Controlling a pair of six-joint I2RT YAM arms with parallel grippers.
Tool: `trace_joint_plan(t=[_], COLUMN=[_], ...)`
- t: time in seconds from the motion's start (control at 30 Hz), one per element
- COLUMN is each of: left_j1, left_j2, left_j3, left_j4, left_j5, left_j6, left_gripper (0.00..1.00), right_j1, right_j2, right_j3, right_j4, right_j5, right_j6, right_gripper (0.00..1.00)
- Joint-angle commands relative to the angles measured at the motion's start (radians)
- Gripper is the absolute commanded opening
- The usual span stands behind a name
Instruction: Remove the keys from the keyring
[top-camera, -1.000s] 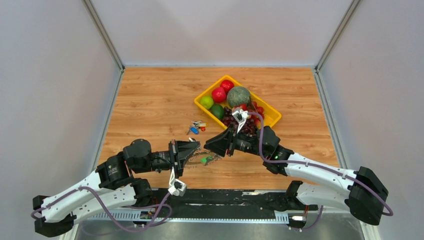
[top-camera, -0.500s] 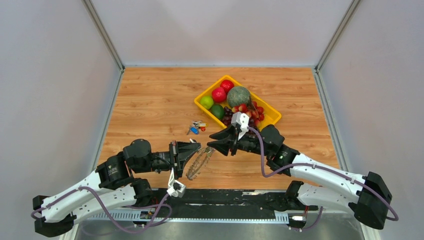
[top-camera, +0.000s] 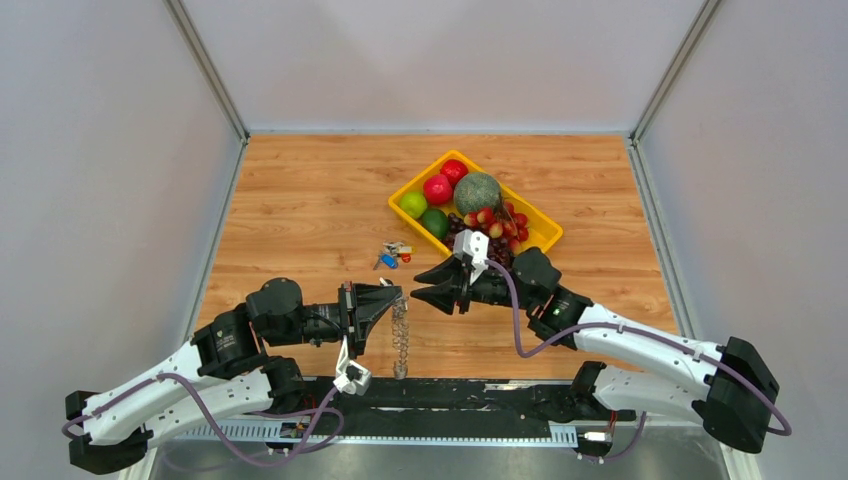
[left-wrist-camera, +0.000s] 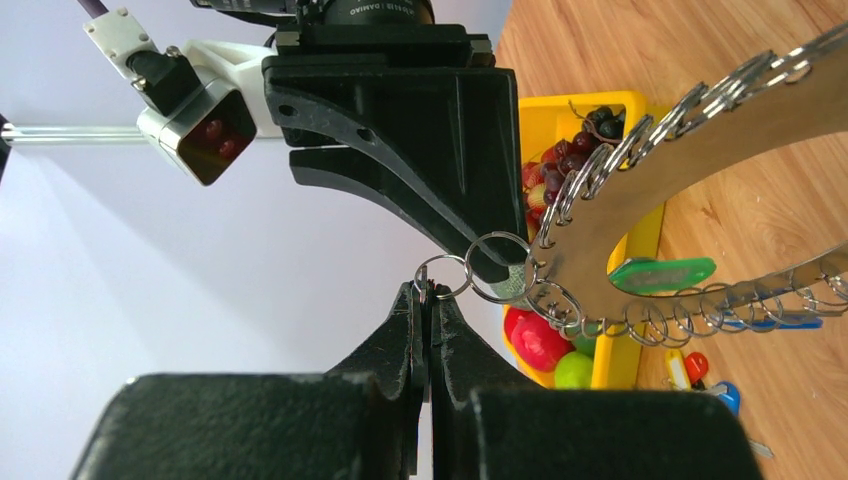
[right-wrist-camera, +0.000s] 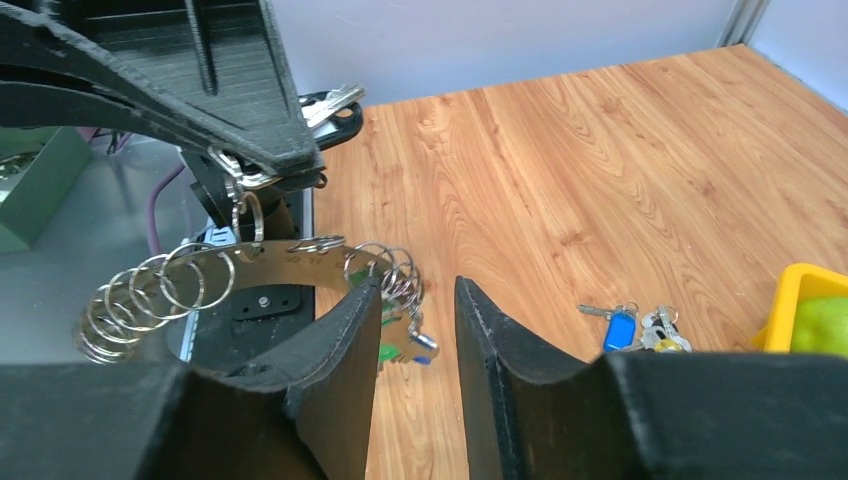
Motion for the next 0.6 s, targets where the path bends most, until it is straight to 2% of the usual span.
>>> trace_joint_plan(t=[0.0, 0.23, 0.57], left_j1=[-0.003, -0.003, -0.003], left_j2=[-0.008, -0.005, -0.007], left_j3=[0.035, 0.032, 0.028], left_j4=[0.058, 0.062, 0.067], left_j5=[0.027, 0.021, 0.015], left_j6=[0.013, 0.013, 0.013], left_gripper=[0.0, 0.0, 0.0], right_j1=[-0.002, 0.026, 0.142], right_j2=[-0.046, -0.093, -0.102], right_j3=[0.006, -0.023, -0.068], right_j4=[0.015, -0.001, 0.031], right_j5=[-0.061, -0.092, -0.027], right_j6=[-0.015, 0.005, 0.057], right_gripper=[0.36, 0.36, 0.35])
